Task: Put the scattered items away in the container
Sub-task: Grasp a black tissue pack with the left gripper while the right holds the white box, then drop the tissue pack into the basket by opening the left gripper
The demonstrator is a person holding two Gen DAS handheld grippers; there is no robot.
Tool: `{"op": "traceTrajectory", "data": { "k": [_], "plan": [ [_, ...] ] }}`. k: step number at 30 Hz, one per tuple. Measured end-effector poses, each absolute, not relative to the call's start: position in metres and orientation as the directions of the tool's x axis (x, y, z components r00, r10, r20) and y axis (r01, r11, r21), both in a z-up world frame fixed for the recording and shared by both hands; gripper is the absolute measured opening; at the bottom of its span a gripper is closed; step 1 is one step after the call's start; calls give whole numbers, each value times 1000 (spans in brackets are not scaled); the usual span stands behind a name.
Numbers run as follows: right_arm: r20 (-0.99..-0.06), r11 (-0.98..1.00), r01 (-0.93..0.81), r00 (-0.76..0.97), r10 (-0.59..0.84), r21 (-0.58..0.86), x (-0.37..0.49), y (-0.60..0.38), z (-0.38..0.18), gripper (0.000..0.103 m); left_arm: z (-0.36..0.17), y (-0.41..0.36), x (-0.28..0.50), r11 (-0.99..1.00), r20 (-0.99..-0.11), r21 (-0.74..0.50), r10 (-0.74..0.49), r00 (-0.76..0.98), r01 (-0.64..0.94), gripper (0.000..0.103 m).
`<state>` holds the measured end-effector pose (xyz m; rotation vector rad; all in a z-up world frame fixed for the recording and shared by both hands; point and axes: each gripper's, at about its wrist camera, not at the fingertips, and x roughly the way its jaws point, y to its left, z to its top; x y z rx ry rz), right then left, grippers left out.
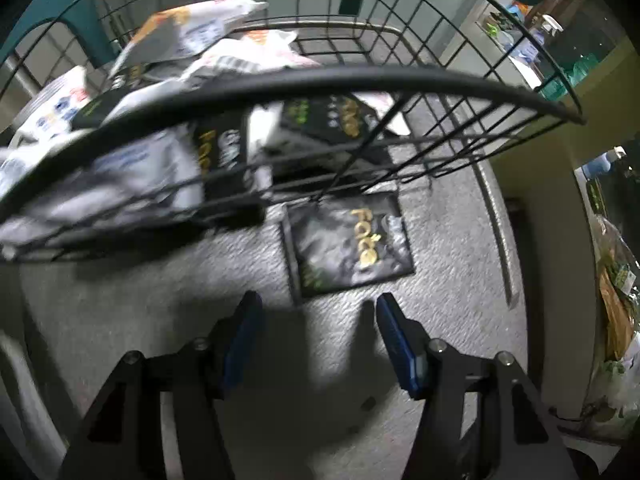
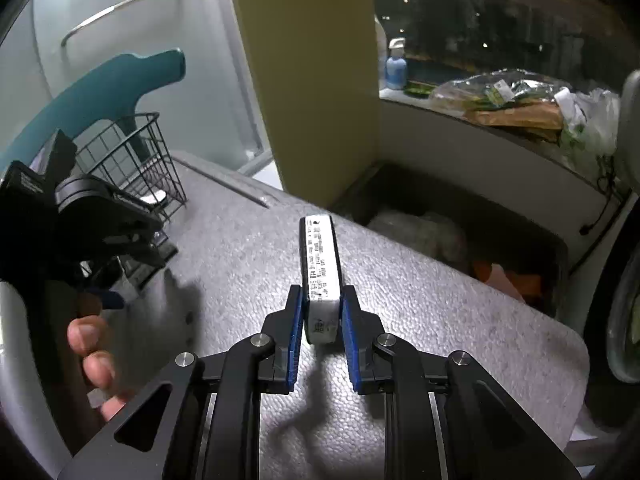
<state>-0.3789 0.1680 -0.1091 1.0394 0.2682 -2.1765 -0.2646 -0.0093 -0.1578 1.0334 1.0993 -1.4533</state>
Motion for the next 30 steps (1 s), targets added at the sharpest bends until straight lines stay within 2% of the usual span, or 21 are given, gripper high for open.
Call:
{"op": "traceTrajectory", "data": {
  "k": [3,9,12,17,20,22,24,30],
  "plan": [
    [-743,-728,676,-429,-514,113,-381,167,-109,19,-157,-16,-276,-124,-966,-85,-234,-112,989,65],
    [-743,-732,672,-432,-511,112,-386,165,-108,19,-164,-21,-294,-109,-968,-91,-224,-114,990,66],
    [-744,-742,663,-444,-499,102,-385,166,-107,19,-164,-18,-294,-118,-965,-76,-242,-103,990,64],
    [-734,-749,654,-459,-501,103,-380,168,-102,19,-162,-15,-293,-173,-961,-72,-250,-115,982,49],
    [-733,-767,635,-476,-486,96,-373,171,-101,19,-161,-9,-285,-230,-957,-84,-252,-143,969,31],
    [-728,-777,621,-484,-485,104,-368,174,-99,19,-161,-5,-278,-257,-955,-95,-249,-161,962,14],
    [-728,-784,613,-491,-479,102,-361,176,-99,19,-162,-3,-270,-279,-953,-107,-245,-179,954,7],
    [-726,-804,584,-502,-470,116,-342,183,-98,19,-162,14,-247,-378,-944,-150,-221,-246,913,7]
  ]
}}
